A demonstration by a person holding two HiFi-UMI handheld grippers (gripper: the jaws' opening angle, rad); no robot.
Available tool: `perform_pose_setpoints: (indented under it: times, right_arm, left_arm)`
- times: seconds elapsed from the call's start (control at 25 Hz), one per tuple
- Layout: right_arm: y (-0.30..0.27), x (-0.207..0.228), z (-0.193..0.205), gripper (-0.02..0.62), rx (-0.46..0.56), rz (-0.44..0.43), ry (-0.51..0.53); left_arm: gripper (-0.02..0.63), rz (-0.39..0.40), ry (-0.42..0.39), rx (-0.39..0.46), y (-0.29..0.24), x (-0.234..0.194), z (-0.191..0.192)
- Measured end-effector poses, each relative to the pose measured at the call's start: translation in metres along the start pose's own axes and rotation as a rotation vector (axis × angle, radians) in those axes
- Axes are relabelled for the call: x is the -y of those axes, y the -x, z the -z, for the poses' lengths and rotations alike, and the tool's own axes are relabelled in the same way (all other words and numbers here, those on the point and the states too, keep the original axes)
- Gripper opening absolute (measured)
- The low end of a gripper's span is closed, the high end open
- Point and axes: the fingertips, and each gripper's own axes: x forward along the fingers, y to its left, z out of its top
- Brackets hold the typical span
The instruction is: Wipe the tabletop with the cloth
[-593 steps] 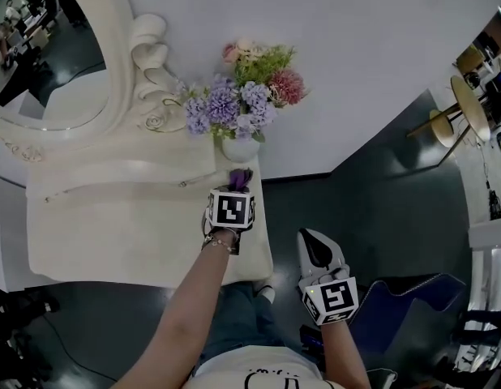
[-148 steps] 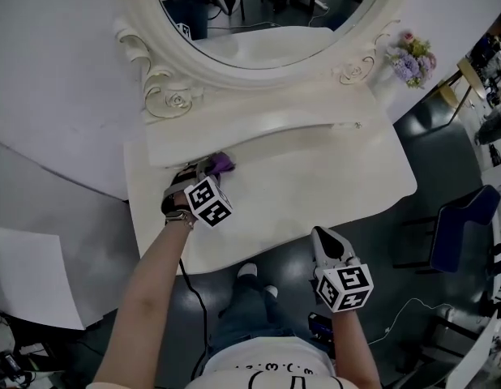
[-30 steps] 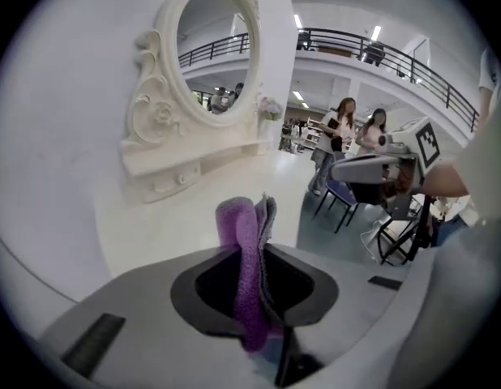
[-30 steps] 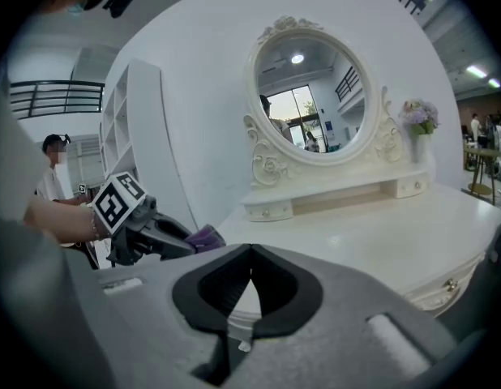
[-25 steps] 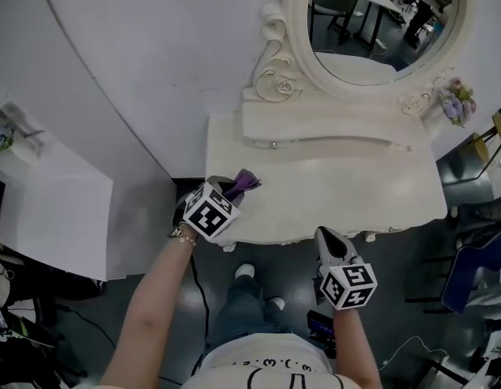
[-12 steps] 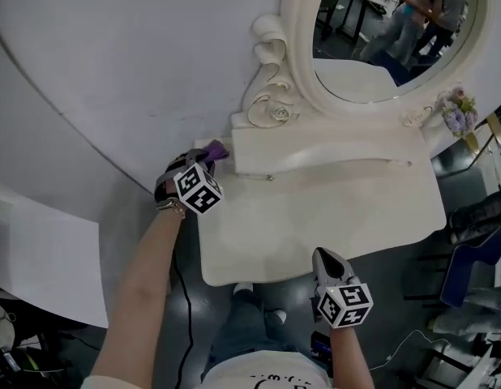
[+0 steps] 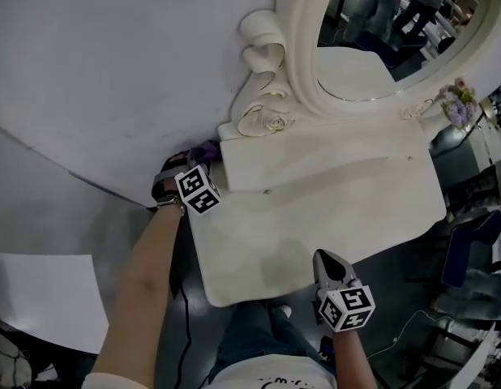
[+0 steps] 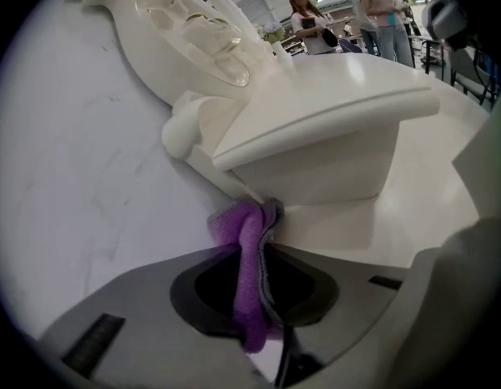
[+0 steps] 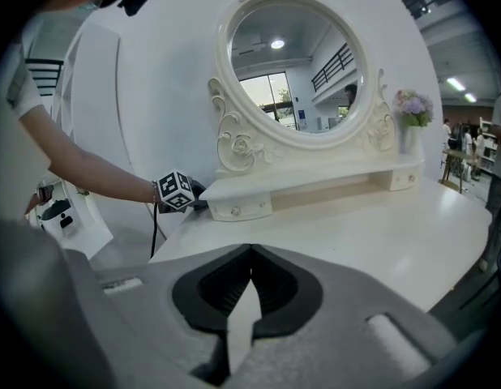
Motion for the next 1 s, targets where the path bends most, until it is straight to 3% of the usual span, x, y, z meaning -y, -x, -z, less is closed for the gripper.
perform_pose_setpoints:
  times: [0.28, 0.6, 1.0]
  right_arm:
    - [-0.008, 0.0, -0.009, 0.0, 0.004, 0.012, 0.017]
    - [-0.006, -0.022, -0.003, 0.0, -0.011, -0.022, 0.05]
    - [0.014, -0.037, -0.002, 0.0, 0.032, -0.081, 0.066]
  left_arm:
    - [0.074, 0.07, -0.03, 0.032, -0.004, 0.001, -0.002]
    - [0.074, 0.136, -0.12, 0.018, 0.004, 0.025, -0.002]
    - [0.074, 0.232, -0.012, 0.076, 0.055, 0.088, -0.009]
